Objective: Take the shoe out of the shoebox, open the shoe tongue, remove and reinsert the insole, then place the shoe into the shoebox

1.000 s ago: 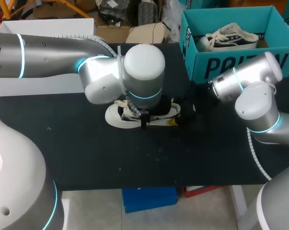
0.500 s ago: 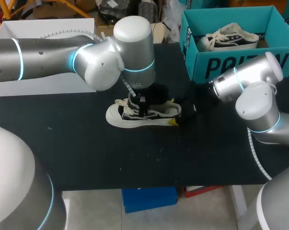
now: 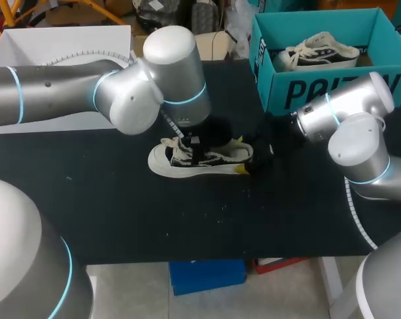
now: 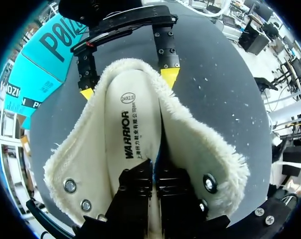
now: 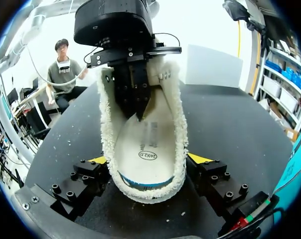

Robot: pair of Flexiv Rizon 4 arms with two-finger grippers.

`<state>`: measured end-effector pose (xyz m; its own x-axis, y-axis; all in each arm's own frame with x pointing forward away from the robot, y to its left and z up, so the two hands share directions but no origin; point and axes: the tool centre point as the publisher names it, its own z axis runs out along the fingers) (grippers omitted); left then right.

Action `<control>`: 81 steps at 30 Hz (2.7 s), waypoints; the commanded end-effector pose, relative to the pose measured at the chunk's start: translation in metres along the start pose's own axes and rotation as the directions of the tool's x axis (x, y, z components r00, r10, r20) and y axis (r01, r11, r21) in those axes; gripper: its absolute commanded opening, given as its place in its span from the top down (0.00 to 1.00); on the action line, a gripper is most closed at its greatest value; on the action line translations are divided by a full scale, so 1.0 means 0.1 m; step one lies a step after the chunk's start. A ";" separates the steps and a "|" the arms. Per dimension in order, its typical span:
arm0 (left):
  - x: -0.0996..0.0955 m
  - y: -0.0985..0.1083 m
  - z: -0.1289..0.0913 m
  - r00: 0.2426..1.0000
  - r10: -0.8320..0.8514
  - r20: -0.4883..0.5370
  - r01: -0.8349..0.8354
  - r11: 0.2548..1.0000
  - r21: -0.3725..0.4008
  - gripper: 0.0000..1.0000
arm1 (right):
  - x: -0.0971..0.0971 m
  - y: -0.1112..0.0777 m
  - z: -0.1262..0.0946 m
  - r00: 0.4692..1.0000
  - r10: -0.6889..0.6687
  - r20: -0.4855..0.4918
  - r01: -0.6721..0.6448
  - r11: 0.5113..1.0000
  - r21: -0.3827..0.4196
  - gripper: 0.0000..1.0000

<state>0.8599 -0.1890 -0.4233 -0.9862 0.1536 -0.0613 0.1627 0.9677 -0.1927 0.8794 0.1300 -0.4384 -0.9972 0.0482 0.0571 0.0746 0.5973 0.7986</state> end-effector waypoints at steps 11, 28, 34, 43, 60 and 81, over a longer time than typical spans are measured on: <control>0.01 -0.03 -0.18 1.000 0.002 0.024 -0.002 1.000 0.008 1.00 | -0.01 -0.01 0.02 1.000 0.001 -0.001 -0.001 1.000 0.002 1.00; -0.04 -0.14 -0.27 0.998 0.018 0.061 -0.019 1.000 0.022 1.00 | -0.01 -0.01 0.02 1.000 0.001 -0.001 -0.001 1.000 0.002 1.00; -0.13 -0.14 -0.06 0.996 0.069 0.055 -0.073 0.995 0.066 1.00 | -0.01 -0.01 0.02 1.000 0.001 -0.001 -0.001 1.000 0.002 1.00; -0.10 -0.13 0.01 0.975 0.181 0.126 -0.196 0.974 0.114 0.53 | -0.01 -0.01 0.02 1.000 0.001 -0.001 -0.001 1.000 0.002 1.00; -0.02 -0.18 -0.08 0.979 0.149 0.138 -0.170 0.974 0.153 0.43 | -0.01 -0.01 0.02 1.000 0.001 -0.001 -0.001 1.000 0.002 1.00; -0.20 -0.41 0.08 0.962 0.088 0.258 -0.145 0.967 0.212 0.42 | -0.01 -0.01 0.02 1.000 0.001 -0.001 -0.001 1.000 0.002 1.00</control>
<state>0.8697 -0.2268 -0.4098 -0.9274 0.1796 -0.3282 0.3014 0.8783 -0.3711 0.8784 0.1305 -0.4385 -0.9973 0.0469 0.0568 0.0736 0.5978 0.7983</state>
